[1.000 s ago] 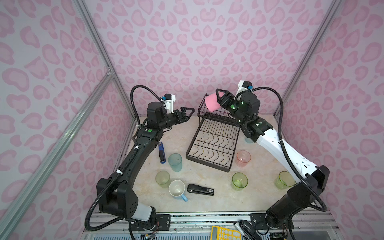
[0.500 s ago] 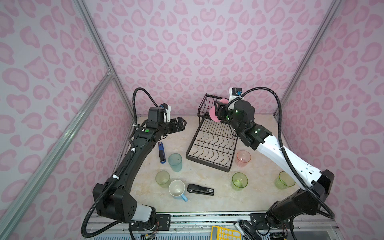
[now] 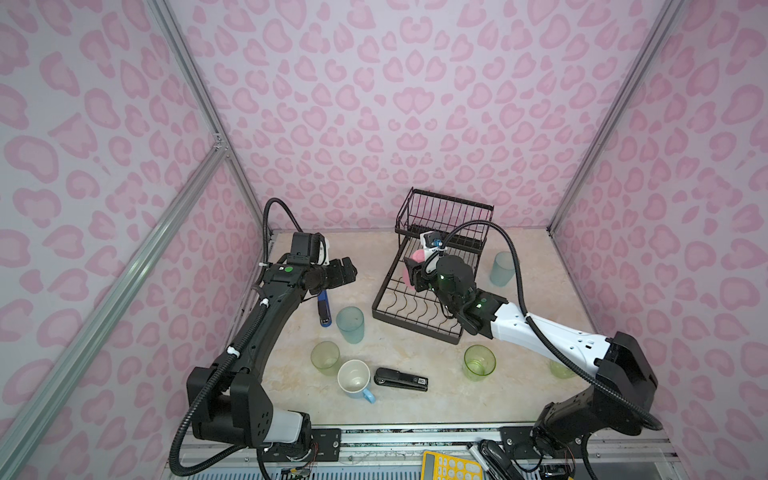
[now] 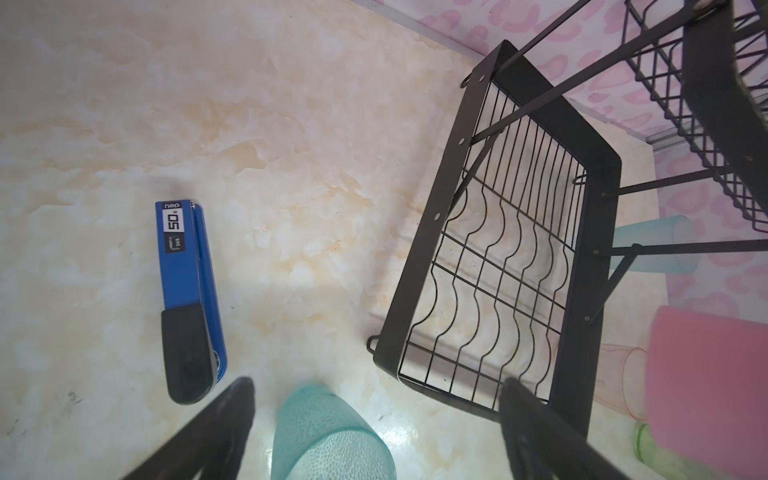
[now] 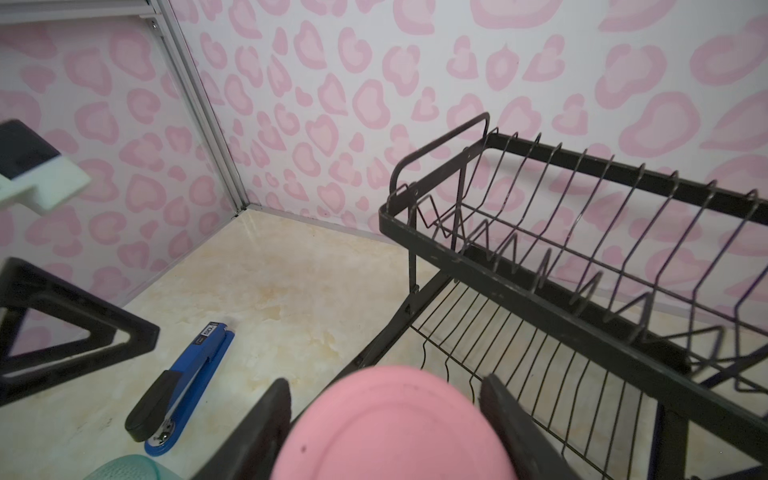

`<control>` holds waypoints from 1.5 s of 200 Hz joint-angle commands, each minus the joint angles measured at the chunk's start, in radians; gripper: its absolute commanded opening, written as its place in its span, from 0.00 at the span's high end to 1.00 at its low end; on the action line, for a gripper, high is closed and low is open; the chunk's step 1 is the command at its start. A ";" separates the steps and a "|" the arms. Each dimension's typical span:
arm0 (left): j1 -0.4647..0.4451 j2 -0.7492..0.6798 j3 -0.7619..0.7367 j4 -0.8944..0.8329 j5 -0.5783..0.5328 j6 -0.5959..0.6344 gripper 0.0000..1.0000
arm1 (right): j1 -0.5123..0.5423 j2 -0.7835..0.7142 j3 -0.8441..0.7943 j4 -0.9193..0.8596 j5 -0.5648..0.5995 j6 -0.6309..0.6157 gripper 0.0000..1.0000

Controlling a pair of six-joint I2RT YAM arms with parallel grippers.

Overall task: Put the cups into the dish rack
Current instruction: 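Open the left gripper and pull back while the right carries the cup, then lower the pink cup into the dish rack's lower tier with the right gripper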

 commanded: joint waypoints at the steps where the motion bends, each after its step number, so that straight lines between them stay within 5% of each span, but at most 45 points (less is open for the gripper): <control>1: 0.012 -0.013 -0.014 0.026 0.010 0.014 0.06 | 0.006 0.058 -0.042 0.183 0.009 -0.039 0.39; 63: 0.028 -0.034 -0.051 0.057 0.018 0.021 0.06 | 0.002 0.247 -0.089 0.428 0.059 -0.110 0.39; 300: 0.035 -0.050 -0.084 0.093 0.064 0.008 0.08 | -0.081 0.593 0.125 0.568 0.149 -0.127 0.36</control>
